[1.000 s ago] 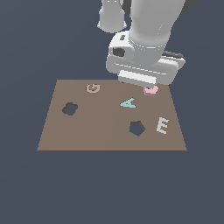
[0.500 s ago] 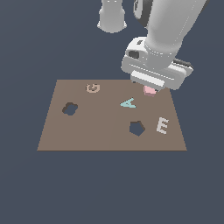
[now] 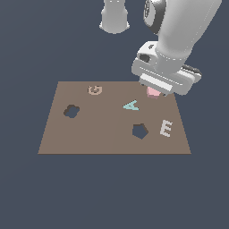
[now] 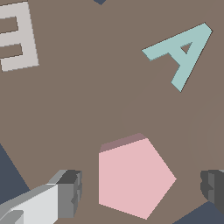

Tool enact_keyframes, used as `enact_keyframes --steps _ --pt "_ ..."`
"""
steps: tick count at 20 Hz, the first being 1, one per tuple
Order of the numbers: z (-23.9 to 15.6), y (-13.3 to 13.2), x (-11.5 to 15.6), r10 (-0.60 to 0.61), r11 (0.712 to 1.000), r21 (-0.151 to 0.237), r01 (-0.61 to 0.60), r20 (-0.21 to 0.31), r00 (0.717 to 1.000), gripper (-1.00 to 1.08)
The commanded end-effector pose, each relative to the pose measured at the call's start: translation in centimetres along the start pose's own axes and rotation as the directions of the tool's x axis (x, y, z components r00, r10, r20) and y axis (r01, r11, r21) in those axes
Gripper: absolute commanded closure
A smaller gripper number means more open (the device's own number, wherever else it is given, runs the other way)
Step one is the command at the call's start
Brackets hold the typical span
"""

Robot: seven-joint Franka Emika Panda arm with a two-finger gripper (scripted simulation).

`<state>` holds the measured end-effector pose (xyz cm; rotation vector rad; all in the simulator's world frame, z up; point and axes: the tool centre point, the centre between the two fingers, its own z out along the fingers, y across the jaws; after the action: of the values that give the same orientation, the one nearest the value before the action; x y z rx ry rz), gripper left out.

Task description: Insert a designated object into the corresponding slot on a board.

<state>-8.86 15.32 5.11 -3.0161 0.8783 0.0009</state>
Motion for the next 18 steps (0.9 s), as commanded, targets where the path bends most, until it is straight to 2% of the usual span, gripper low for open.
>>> enact_keyframes --steps 1,11,18 --pt "0.2 -0.2 -0.1 0.012 1.000 0.000 -0.012 -0.001 1.000 -0.92" --pt "0.2 -0.2 -0.1 0.010 1.000 0.000 -0.010 -0.001 1.000 -0.92" --pt "1.8 -0.2 0.0 0.009 1.000 0.000 -0.009 -0.001 1.000 -0.92"
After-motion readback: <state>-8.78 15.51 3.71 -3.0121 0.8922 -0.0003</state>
